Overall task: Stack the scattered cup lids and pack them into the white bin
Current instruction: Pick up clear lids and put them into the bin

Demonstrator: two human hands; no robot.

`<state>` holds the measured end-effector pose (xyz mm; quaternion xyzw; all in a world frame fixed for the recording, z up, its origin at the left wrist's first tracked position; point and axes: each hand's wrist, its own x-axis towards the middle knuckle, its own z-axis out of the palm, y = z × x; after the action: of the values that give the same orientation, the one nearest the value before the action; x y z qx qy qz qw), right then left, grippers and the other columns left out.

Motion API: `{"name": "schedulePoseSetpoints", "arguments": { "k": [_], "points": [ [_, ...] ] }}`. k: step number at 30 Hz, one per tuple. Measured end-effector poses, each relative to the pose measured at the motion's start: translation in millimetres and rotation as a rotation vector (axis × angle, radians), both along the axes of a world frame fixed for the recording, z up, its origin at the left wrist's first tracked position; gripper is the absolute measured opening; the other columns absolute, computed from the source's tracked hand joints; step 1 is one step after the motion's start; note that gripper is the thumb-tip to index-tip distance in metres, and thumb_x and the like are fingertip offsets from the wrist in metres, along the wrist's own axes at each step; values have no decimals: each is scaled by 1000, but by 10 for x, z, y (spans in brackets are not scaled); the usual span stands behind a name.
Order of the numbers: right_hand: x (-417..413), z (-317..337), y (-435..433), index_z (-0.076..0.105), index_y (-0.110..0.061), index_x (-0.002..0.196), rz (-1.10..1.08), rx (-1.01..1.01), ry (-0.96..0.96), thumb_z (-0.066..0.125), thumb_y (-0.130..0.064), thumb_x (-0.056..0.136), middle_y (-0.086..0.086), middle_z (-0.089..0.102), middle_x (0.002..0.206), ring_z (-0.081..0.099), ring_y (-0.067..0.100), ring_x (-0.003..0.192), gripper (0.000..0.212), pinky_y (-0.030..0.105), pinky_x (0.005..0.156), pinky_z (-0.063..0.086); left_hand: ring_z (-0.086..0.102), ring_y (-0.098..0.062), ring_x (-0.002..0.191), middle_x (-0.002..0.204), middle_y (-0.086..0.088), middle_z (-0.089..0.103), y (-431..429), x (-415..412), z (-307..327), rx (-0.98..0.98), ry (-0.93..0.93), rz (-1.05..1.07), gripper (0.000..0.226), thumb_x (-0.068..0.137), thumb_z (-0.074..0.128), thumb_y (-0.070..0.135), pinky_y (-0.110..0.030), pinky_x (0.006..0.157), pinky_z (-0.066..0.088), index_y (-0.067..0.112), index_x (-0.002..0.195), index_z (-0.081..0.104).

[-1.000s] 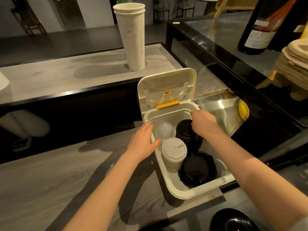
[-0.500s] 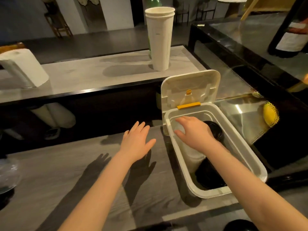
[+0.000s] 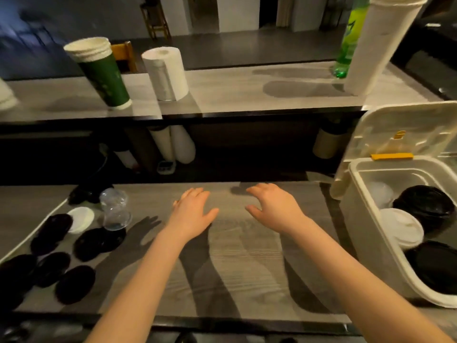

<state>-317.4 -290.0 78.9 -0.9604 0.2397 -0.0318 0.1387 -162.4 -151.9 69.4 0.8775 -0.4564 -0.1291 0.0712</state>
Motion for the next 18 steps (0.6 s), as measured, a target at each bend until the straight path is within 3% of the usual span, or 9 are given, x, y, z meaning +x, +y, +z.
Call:
{"name": "schedulePoseSetpoints", "arguments": {
  "k": [10,18],
  "points": [
    [1538,-231,984,46,-22,135,36,32,69,50,-39,93,2,53,132,51,22,118,46,36,91,46,29,-23,138,150,-5,33,1007,1435,-275,29,35,109,59,94,49,42,-38,112,28,13,143,35],
    [2263,-451,1408,46,-20,135,36,102,128,52,-36,93,3,53,133,51,24,118,45,37,90,48,20,-32,140,153,-11,22,1311,2380,-697,213,145,286,72,90,54,42,-41,112,28,11,146,22]
  ]
}}
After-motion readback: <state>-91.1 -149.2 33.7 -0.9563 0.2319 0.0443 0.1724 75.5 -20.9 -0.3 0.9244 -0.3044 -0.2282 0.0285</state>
